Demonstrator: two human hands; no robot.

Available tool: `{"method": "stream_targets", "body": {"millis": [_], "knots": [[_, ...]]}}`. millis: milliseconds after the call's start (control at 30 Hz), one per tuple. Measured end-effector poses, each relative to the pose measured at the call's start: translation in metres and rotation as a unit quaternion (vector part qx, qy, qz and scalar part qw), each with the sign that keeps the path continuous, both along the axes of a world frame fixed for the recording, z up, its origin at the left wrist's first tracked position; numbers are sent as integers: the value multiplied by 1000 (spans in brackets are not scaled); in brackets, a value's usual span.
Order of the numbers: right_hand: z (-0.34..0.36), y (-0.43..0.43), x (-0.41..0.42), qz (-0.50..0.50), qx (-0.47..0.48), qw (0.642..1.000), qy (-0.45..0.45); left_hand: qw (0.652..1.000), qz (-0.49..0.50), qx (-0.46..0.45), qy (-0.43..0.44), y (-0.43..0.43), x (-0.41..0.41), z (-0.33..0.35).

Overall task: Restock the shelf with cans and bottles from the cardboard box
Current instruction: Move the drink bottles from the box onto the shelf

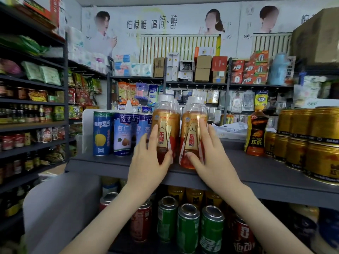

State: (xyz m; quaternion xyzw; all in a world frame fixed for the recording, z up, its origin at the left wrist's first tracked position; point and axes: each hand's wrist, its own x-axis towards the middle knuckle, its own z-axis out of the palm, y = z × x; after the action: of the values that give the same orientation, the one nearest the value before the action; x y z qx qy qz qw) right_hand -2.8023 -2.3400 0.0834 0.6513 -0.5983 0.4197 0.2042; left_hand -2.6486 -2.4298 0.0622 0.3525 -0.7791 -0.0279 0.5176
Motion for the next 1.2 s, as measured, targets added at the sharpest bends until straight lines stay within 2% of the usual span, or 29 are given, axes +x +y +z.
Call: {"method": "stream_targets", "body": {"millis": [100, 167, 333, 433, 533, 667, 833, 1000, 1133, 1200], "knots": [[-18, 14, 32, 24, -112, 990, 87, 996, 26, -78, 31, 12, 18, -27], [-38, 17, 57, 70, -125, 982, 127, 994, 39, -99, 24, 20, 41, -51], [-108, 4, 129, 199, -55, 968, 142, 994, 96, -28, -39, 44, 126, -122], [-158, -9, 186, 271, 35, 954, 121, 973, 191, 78, -105, 63, 194, -181], [-208, -23, 245, 321, 131, 931, 117, 923, 261, 245, -142, 84, 266, -237], [-272, -38, 326, 377, 242, 884, 136, 842, 334, 407, -114, 110, 361, -304], [-356, -67, 438, 409, 377, 818, 146, 751, 380, 532, -92, 124, 474, -396], [-460, -101, 541, 363, 532, 739, 198, 638, 374, 671, -53, 118, 563, -512], [-544, -119, 576, 310, 627, 676, 232, 592, 330, 731, -79, 116, 592, -570], [-583, -123, 582, 295, 653, 659, 228, 580, 308, 748, -96, 108, 607, -603]]}}
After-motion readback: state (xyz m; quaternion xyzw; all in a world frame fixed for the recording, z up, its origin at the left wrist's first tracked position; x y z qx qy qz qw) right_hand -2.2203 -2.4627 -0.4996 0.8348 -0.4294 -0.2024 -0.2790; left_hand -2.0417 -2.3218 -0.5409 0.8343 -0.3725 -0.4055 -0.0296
